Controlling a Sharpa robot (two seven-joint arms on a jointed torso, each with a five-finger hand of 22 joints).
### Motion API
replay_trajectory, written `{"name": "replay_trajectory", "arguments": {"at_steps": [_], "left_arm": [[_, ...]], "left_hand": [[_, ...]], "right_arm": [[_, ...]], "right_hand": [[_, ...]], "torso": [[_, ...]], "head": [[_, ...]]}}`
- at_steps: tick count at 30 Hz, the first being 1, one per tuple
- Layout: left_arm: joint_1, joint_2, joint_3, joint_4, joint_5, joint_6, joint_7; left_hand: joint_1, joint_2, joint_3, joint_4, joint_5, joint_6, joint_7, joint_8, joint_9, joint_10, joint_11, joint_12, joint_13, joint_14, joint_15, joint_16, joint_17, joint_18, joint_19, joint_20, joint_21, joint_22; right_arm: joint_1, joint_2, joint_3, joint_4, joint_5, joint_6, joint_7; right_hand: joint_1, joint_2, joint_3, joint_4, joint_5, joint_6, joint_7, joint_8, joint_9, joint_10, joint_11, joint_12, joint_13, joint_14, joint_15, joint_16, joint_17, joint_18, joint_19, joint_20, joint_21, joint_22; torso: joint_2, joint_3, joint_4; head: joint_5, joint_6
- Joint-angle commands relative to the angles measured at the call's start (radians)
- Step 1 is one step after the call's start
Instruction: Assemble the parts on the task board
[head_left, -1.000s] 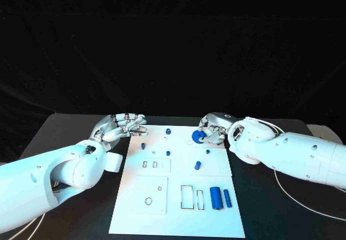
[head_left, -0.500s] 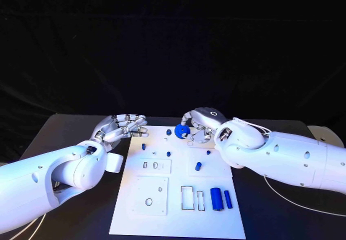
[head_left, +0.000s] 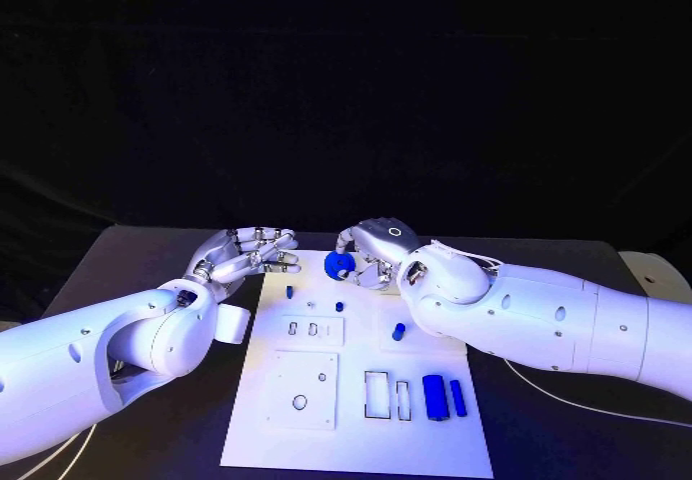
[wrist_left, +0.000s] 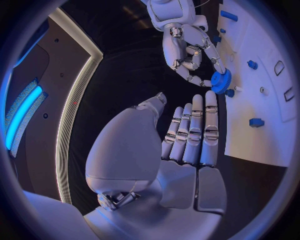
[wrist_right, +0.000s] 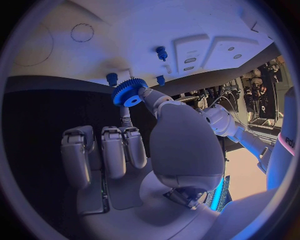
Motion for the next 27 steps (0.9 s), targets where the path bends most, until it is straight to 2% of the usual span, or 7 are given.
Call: {"name": "replay_trajectory", "arguments": {"at_steps": [1,7,12,21,24,27], "left_arm": [[0.001,0.004,0.001,0.001,0.002,0.019,0.006],[0.001,0.005,0.001,0.0,0.002,0.019,0.006],[0.001,0.005,0.001,0.0,0.002,0.018,0.006],[0.001,0.005,0.001,0.0,0.002,0.018,0.006],[0.001,0.005,0.001,0.001,0.002,0.018,0.006],[0.001,0.005,0.001,0.001,0.002,0.018,0.005]], "left_hand": [[-0.01,0.002,0.006,-0.002,-0.007,-0.007,0.013,-0.005,0.001,0.001,0.006,-0.005,-0.001,0.003,0.005,-0.006,0.002,0.013,0.004,0.0,0.003,-0.001],[-0.01,0.002,0.006,-0.002,-0.007,-0.007,0.013,-0.005,0.001,0.001,0.006,-0.005,-0.001,0.003,0.005,-0.006,0.002,0.013,0.004,0.0,0.003,-0.001],[-0.01,0.002,0.006,-0.002,-0.007,-0.007,0.013,-0.005,0.001,0.001,0.006,-0.005,-0.001,0.003,0.005,-0.006,0.002,0.013,0.004,0.0,0.003,-0.001],[-0.01,0.002,0.006,-0.002,-0.007,-0.007,0.013,-0.005,0.001,0.001,0.006,-0.005,-0.001,0.003,0.005,-0.006,0.002,0.013,0.004,0.0,0.003,-0.001],[-0.01,0.002,0.006,-0.002,-0.007,-0.007,0.013,-0.005,0.001,0.001,0.006,-0.005,-0.001,0.003,0.005,-0.006,0.002,0.013,0.004,0.0,0.003,-0.001],[-0.01,0.002,0.006,-0.002,-0.007,-0.007,0.013,-0.005,0.001,0.001,0.006,-0.005,-0.001,0.003,0.005,-0.006,0.002,0.013,0.004,0.0,0.003,-0.001]], "right_arm": [[-0.007,0.018,-0.002,-0.02,-0.023,0.013,-0.001],[-0.021,0.046,-0.008,-0.051,-0.015,0.032,0.004],[-0.027,0.056,-0.01,-0.066,-0.012,0.042,0.006],[-0.032,0.071,-0.011,-0.091,-0.009,0.057,0.009],[-0.033,0.078,-0.012,-0.103,-0.008,0.053,0.007],[-0.034,0.084,-0.013,-0.114,-0.007,0.043,0.003]], "right_hand": [[-0.005,0.01,0.006,0.001,0.005,0.017,-0.013,0.0,0.0,0.07,-0.006,0.003,0.221,0.087,-0.006,0.004,0.166,-0.007,0.105,-0.004,0.004,0.263],[-0.007,0.01,0.007,0.002,0.005,0.016,-0.012,-0.002,0.0,0.07,-0.006,0.002,0.221,0.088,-0.006,0.005,0.167,-0.007,0.105,-0.004,0.004,0.263],[-0.009,0.009,0.007,0.003,0.004,0.016,-0.012,-0.003,-0.001,0.069,-0.006,0.002,0.22,0.088,-0.006,0.005,0.167,-0.007,0.105,-0.004,0.004,0.263],[-0.019,0.004,0.007,0.007,-0.002,0.013,-0.011,-0.011,-0.002,0.066,-0.005,-0.002,0.216,0.087,-0.005,0.003,0.162,-0.007,0.105,-0.005,0.004,0.263],[-0.027,-0.003,0.008,0.011,-0.012,-0.01,-0.002,-0.034,-0.008,0.055,0.002,-0.014,0.205,0.086,-0.001,0.003,0.16,-0.007,0.105,-0.003,0.004,0.263],[-0.039,-0.013,0.002,0.017,-0.039,-0.049,0.013,-0.07,-0.018,0.03,0.016,-0.041,0.178,0.085,0.011,0.002,0.158,-0.007,0.105,0.006,0.004,0.263]], "torso": [[0.001,0.0013,0.0005],[0.001,0.002,-0.0012],[0.0,0.0021,-0.0031],[0.0,0.0022,-0.0029],[0.0,0.0018,-0.0022],[0.0,0.0019,-0.0016]], "head": [[0.0,-0.003],[0.002,-0.005],[0.005,-0.006],[0.005,-0.007],[0.003,-0.007],[0.003,-0.006]]}}
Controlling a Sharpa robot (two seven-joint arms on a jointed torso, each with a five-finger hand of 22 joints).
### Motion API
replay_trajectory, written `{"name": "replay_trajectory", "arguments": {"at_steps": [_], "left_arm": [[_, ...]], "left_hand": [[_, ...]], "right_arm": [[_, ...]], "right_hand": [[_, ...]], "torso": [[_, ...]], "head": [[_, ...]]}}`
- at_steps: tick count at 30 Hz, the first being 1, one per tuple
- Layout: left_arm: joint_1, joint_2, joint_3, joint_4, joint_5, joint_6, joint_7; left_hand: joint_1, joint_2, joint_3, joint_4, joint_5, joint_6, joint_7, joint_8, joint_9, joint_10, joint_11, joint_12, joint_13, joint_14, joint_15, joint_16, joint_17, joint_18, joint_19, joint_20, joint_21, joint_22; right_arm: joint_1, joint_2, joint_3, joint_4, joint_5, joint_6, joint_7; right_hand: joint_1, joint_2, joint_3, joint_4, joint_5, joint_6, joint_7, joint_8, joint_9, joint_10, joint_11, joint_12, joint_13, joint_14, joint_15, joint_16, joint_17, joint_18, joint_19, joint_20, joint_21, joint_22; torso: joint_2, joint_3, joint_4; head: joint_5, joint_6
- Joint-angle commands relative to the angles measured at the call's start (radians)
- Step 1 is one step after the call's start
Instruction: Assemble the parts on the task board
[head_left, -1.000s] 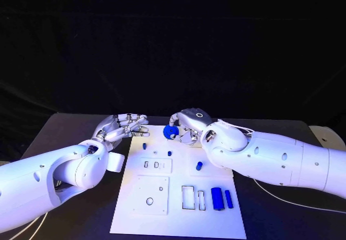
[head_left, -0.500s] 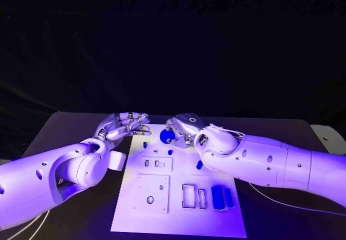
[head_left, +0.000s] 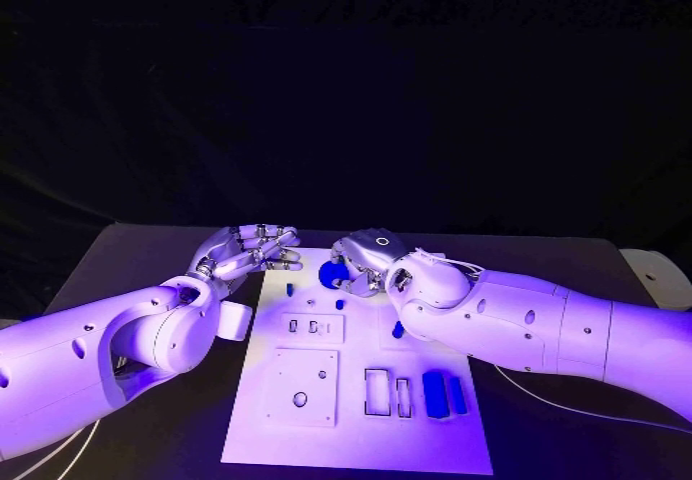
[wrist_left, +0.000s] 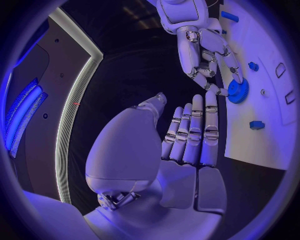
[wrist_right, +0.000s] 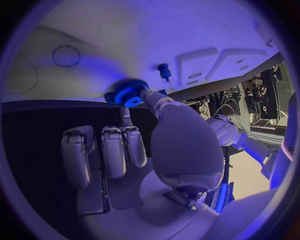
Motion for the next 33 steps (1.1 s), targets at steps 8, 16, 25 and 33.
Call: {"name": "replay_trajectory", "arguments": {"at_steps": [8,16,25,33], "left_arm": [[0.001,0.001,0.001,0.002,0.002,0.017,0.005],[0.001,-0.001,0.001,0.002,0.002,0.015,0.004],[0.001,-0.004,0.001,0.0,0.002,0.016,0.002],[0.001,-0.009,0.001,-0.006,0.002,0.016,0.001]], "left_hand": [[-0.01,0.002,0.006,-0.002,-0.007,-0.007,0.013,-0.005,0.001,0.001,0.006,-0.005,0.0,0.003,0.005,-0.006,0.001,0.013,0.004,0.0,0.003,-0.001],[-0.01,0.003,0.008,-0.004,-0.007,-0.007,0.013,-0.006,0.002,0.004,0.006,-0.008,0.0,0.003,0.005,-0.008,0.004,0.013,0.004,0.0,0.002,-0.002],[-0.01,0.003,0.009,-0.005,-0.007,-0.007,0.013,-0.006,0.002,0.003,0.006,-0.009,0.0,0.003,0.005,-0.008,0.005,0.013,0.004,0.0,0.002,-0.003],[-0.01,0.003,0.009,-0.005,-0.007,-0.008,0.013,-0.006,0.002,0.003,0.006,-0.01,0.0,0.002,0.005,-0.009,0.005,0.013,0.004,0.0,0.002,-0.003]], "right_arm": [[-0.003,0.007,-0.002,-0.018,0.006,0.02,0.009],[-0.003,0.002,-0.002,-0.014,0.012,0.074,0.026],[-0.002,-0.055,0.002,0.04,0.03,-0.122,0.066],[0.028,-0.192,0.016,0.154,0.144,-0.202,0.135]], "right_hand": [[-0.046,-0.004,-0.07,0.042,-0.057,-0.069,0.028,-0.07,-0.017,0.017,0.03,-0.027,0.166,0.086,0.027,0.005,0.163,-0.007,0.105,0.024,0.004,0.263],[-0.079,0.025,-0.154,0.117,-0.016,-0.039,0.022,-0.078,-0.009,0.021,0.026,-0.022,0.172,0.087,0.025,0.007,0.169,-0.007,0.105,0.024,0.004,0.263],[-0.049,0.033,-0.135,0.112,0.004,-0.029,0.019,-0.085,-0.007,0.031,0.022,-0.011,0.182,0.088,0.021,0.008,0.172,-0.007,0.105,0.02,0.004,0.263],[-0.036,0.022,-0.133,0.103,0.0,-0.025,0.019,-0.087,-0.006,0.029,0.022,-0.014,0.179,0.087,0.021,0.007,0.169,-0.007,0.105,0.019,0.004,0.263]], "torso": [[0.0,-0.0009,0.0003],[0.0,0.0002,-0.0008],[-0.002,0.002,-0.004],[-0.005,0.0048,-0.0136]], "head": [[0.0,0.001],[0.001,0.0],[0.0,0.006],[-0.007,0.014]]}}
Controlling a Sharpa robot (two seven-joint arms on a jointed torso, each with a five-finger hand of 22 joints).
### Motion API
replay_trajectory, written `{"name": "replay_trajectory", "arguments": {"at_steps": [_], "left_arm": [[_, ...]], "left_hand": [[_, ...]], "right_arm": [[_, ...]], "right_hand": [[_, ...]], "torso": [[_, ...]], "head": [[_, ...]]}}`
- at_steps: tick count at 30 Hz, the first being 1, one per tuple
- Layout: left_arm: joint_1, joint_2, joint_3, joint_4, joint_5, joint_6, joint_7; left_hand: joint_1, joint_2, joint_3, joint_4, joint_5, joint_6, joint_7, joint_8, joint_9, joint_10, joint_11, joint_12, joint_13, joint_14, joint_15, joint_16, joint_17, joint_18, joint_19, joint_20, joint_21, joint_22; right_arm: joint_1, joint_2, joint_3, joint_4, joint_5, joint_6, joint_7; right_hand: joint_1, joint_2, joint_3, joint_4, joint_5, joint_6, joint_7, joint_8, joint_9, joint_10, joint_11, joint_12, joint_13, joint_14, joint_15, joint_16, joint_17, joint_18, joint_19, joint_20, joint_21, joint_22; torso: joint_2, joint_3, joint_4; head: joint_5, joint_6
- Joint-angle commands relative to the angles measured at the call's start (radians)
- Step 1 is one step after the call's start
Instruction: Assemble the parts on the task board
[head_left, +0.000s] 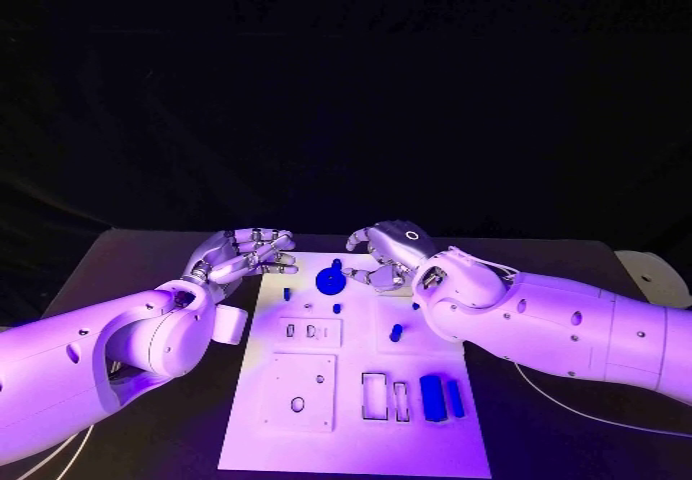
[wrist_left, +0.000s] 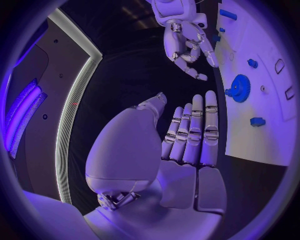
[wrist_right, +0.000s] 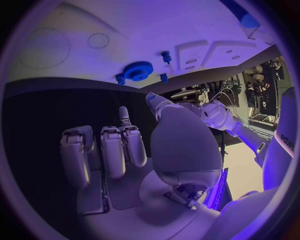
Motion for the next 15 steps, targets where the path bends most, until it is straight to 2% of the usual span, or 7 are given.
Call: {"name": "replay_trajectory", "arguments": {"at_steps": [1,2,4,7,9,11,15], "left_arm": [[0.001,-0.001,0.001,0.0,0.002,0.017,0.003],[0.001,-0.002,0.001,0.0,0.002,0.017,0.003],[0.001,-0.003,0.001,0.001,0.002,0.018,0.003],[0.001,-0.003,0.001,0.001,0.002,0.019,0.003],[0.001,-0.002,0.001,0.001,0.002,0.021,0.003],[0.001,-0.001,0.001,0.001,0.002,0.022,0.003],[0.001,0.001,0.001,-0.002,0.002,0.023,0.006]], "left_hand": [[-0.01,0.003,0.005,-0.001,-0.007,-0.008,0.013,-0.006,0.001,0.003,0.006,-0.005,0.0,0.002,0.005,-0.004,0.002,0.013,0.004,0.0,0.002,-0.001],[-0.01,0.003,0.005,-0.001,-0.007,-0.008,0.013,-0.006,0.001,0.003,0.006,-0.005,0.0,0.002,0.005,-0.004,0.002,0.013,0.004,0.0,0.002,-0.001],[-0.01,0.003,0.005,-0.001,-0.007,-0.008,0.013,-0.006,0.001,0.003,0.006,-0.005,0.0,0.002,0.005,-0.004,0.002,0.013,0.004,0.0,0.002,-0.001],[-0.01,0.003,0.005,-0.001,-0.007,-0.008,0.013,-0.006,0.001,0.003,0.006,-0.005,0.0,0.002,0.005,-0.004,0.002,0.013,0.004,0.0,0.002,-0.001],[-0.01,0.003,0.005,-0.002,-0.007,-0.008,0.013,-0.006,0.001,0.003,0.006,-0.005,0.0,0.002,0.005,-0.005,0.002,0.013,0.004,0.0,0.002,-0.001],[-0.009,0.002,0.005,-0.002,-0.007,-0.008,0.013,-0.006,0.001,0.003,0.006,-0.006,0.0,0.002,0.005,-0.005,0.002,0.013,0.004,0.0,0.002,-0.001],[-0.009,0.002,0.005,-0.003,-0.007,-0.007,0.013,-0.006,0.001,0.004,0.006,-0.006,0.0,0.001,0.006,-0.006,0.003,0.013,0.003,0.0,0.002,-0.002]], "right_arm": [[0.017,-0.061,0.003,0.04,0.116,-0.049,0.071],[0.022,-0.082,0.003,0.048,0.143,-0.028,0.079],[0.032,-0.124,0.004,0.059,0.209,0.019,0.1],[0.043,-0.19,0.005,0.065,0.309,0.098,0.146],[0.046,-0.237,0.004,0.065,0.371,0.163,0.191],[0.042,-0.269,0.004,0.064,0.404,0.202,0.223],[0.026,-0.322,0.004,0.061,0.446,0.239,0.276]], "right_hand": [[0.018,-0.003,0.004,-0.009,-0.002,0.007,-0.002,-0.006,0.001,0.03,0.001,0.003,0.18,0.085,0.001,0.003,0.17,-0.007,0.105,0.001,0.004,0.263],[0.024,-0.004,0.006,-0.013,-0.002,0.009,-0.002,-0.006,0.001,0.03,0.0,0.002,0.179,0.085,0.0,0.003,0.17,-0.007,0.105,0.001,0.004,0.263],[0.039,-0.004,0.013,-0.021,-0.012,0.014,-0.003,-0.008,0.002,0.031,0.0,0.003,0.18,0.084,0.0,0.003,0.167,-0.007,0.105,0.0,0.004,0.263],[0.066,-0.007,0.023,-0.039,-0.018,0.016,-0.002,-0.014,0.002,0.03,0.0,0.002,0.18,0.085,0.0,0.003,0.17,-0.007,0.105,-0.001,0.004,0.263],[0.077,-0.015,0.024,-0.049,-0.014,0.017,-0.002,-0.016,0.002,0.029,0.0,0.001,0.179,0.085,0.0,0.004,0.172,-0.007,0.105,0.0,0.004,0.263],[0.084,-0.023,0.021,-0.057,0.006,0.014,-0.001,-0.022,0.001,0.027,0.001,-0.001,0.177,0.085,0.001,0.003,0.172,-0.007,0.105,0.0,0.004,0.263],[0.107,-0.032,0.02,-0.075,0.01,0.01,0.001,-0.031,0.0,0.024,0.003,-0.004,0.174,0.085,0.002,0.004,0.174,-0.007,0.105,0.001,0.004,0.263]], "torso": [[-0.003,0.003,-0.0087],[-0.004,0.0035,-0.0094],[-0.005,0.0047,-0.0157],[-0.006,0.0066,-0.0218],[-0.006,0.0083,-0.0235],[-0.006,0.0111,-0.0261],[-0.008,0.0164,-0.0283]], "head": [[-0.005,0.004],[-0.005,0.003],[-0.005,0.005],[-0.008,0.006],[-0.012,0.009],[-0.012,0.01],[-0.016,0.006]]}}
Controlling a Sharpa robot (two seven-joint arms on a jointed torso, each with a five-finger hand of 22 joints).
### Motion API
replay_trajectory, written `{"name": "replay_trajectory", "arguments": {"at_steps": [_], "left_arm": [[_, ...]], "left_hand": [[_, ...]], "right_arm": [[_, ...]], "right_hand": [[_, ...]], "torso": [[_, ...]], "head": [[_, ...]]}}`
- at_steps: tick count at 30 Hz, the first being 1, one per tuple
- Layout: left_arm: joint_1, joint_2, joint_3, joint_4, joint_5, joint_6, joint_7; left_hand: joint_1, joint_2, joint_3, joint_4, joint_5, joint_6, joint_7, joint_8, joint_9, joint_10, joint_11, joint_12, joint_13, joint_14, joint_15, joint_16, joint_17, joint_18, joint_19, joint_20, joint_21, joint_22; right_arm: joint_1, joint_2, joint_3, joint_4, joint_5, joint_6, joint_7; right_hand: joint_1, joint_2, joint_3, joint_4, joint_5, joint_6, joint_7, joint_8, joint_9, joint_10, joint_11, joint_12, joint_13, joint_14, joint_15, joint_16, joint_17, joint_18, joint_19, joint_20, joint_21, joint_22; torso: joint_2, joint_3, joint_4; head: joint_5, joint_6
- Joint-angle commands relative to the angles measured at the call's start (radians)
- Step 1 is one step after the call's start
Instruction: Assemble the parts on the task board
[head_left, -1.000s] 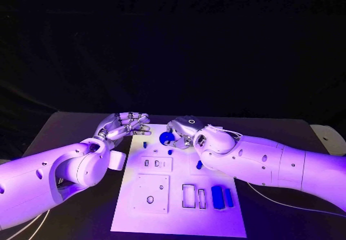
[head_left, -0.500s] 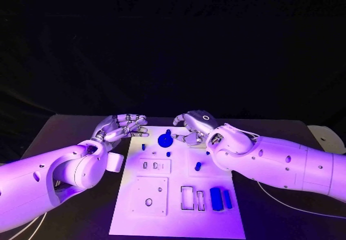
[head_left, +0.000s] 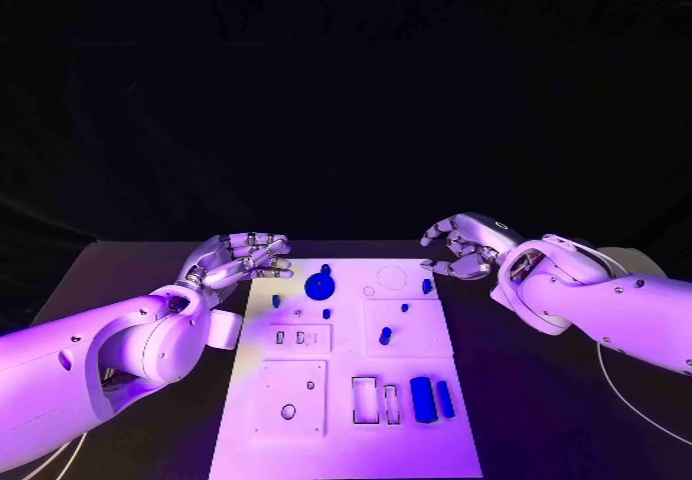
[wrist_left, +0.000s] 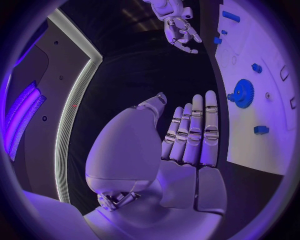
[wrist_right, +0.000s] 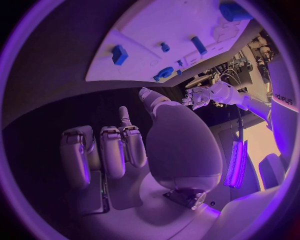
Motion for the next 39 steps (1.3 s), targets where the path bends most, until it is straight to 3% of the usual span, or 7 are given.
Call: {"name": "replay_trajectory", "arguments": {"at_steps": [1,6,10,16,21,33,39], "left_arm": [[0.001,0.002,0.001,-0.001,0.002,0.021,0.008],[0.001,0.003,0.001,-0.003,0.002,0.022,0.009],[0.001,0.004,0.001,-0.004,0.002,0.023,0.009],[0.001,0.003,0.001,-0.006,0.002,0.023,0.009],[0.001,0.003,0.001,-0.006,0.002,0.024,0.009],[0.001,0.004,0.001,-0.009,0.002,0.025,0.007],[0.001,0.004,0.001,-0.01,0.002,0.026,0.007]], "left_hand": [[-0.009,0.002,0.005,-0.003,-0.005,-0.007,0.013,-0.006,0.002,0.005,0.006,-0.006,0.0,0.0,0.006,-0.007,0.002,0.013,0.003,0.0,0.001,-0.002],[-0.009,0.002,0.006,-0.003,-0.005,-0.006,0.013,-0.005,0.002,0.008,0.006,-0.005,0.001,-0.001,0.006,-0.008,0.002,0.013,0.002,0.001,0.001,-0.002],[-0.009,0.002,0.006,-0.003,-0.005,-0.006,0.013,-0.005,0.002,0.008,0.006,-0.005,0.001,-0.001,0.006,-0.008,0.002,0.013,0.002,0.001,0.001,-0.002],[-0.009,0.002,0.006,-0.003,-0.005,-0.006,0.013,-0.005,0.002,0.008,0.006,-0.005,0.001,-0.001,0.006,-0.008,0.002,0.013,0.002,0.001,0.001,-0.002],[-0.009,0.001,0.007,-0.004,-0.005,-0.004,0.012,-0.005,0.003,0.01,0.006,-0.006,0.001,-0.003,0.006,-0.009,0.004,0.013,0.001,0.001,0.0,-0.003],[-0.009,0.001,0.007,-0.005,-0.005,-0.005,0.012,-0.005,0.003,0.01,0.006,-0.007,0.001,-0.003,0.006,-0.01,0.004,0.013,0.0,0.001,0.0,-0.003],[-0.009,0.001,0.007,-0.005,-0.005,-0.005,0.012,-0.005,0.003,0.01,0.006,-0.007,0.001,-0.003,0.006,-0.01,0.004,0.013,0.0,0.001,0.0,-0.003]], "right_arm": [[-0.011,-0.02,-0.001,-0.002,0.116,0.114,0.115],[-0.032,-0.033,-0.001,-0.022,0.13,0.12,0.135],[-0.045,-0.027,-0.001,-0.041,0.133,0.125,0.139],[-0.063,-0.011,-0.001,-0.068,0.134,0.123,0.135],[-0.07,0.005,-0.001,-0.089,0.134,0.119,0.129],[-0.088,0.054,-0.001,-0.135,0.134,0.103,0.112],[-0.091,0.068,-0.001,-0.147,0.134,0.105,0.11]], "right_hand": [[0.013,-0.001,0.001,-0.011,0.002,-0.002,0.004,-0.007,-0.001,0.024,0.003,-0.003,0.175,0.086,0.002,0.004,0.175,-0.007,0.105,0.001,0.004,0.263],[0.021,-0.002,0.002,-0.017,0.002,-0.004,0.004,-0.01,-0.002,0.023,0.003,-0.005,0.174,0.085,0.002,0.004,0.174,-0.007,0.105,0.002,0.004,0.263],[0.031,0.0,0.006,-0.024,0.005,-0.005,0.004,-0.013,-0.002,0.022,0.002,-0.005,0.173,0.085,0.002,0.004,0.174,-0.007,0.105,0.002,0.004,0.263],[0.035,0.001,0.008,-0.027,0.009,-0.006,0.004,-0.015,-0.002,0.022,0.003,-0.005,0.173,0.085,0.002,0.004,0.174,-0.007,0.105,0.002,0.004,0.263],[0.035,0.001,0.008,-0.027,0.009,-0.006,0.004,-0.015,-0.002,0.022,0.003,-0.005,0.174,0.085,0.002,0.004,0.175,-0.007,0.105,0.002,0.004,0.263],[0.037,0.012,0.015,-0.027,0.012,-0.006,0.008,-0.018,-0.002,0.026,0.005,-0.001,0.177,0.086,0.004,0.006,0.179,-0.007,0.105,0.002,0.004,0.263],[0.046,0.028,0.032,-0.035,0.003,0.01,0.009,-0.016,0.0,0.031,0.006,0.005,0.182,0.087,0.005,0.006,0.181,-0.007,0.105,0.004,0.004,0.263]], "torso": [[-0.001,0.0076,-0.0047],[-0.001,0.0094,-0.0056],[-0.001,0.0073,-0.0013],[-0.001,0.0056,-0.0033],[-0.001,0.0042,-0.0029],[0.0,0.0056,-0.0012],[-0.002,0.0052,-0.0046]], "head": [[-0.003,-0.004],[-0.002,-0.006],[-0.005,-0.011],[-0.001,-0.015],[-0.001,-0.018],[0.004,-0.022],[0.01,-0.024]]}}
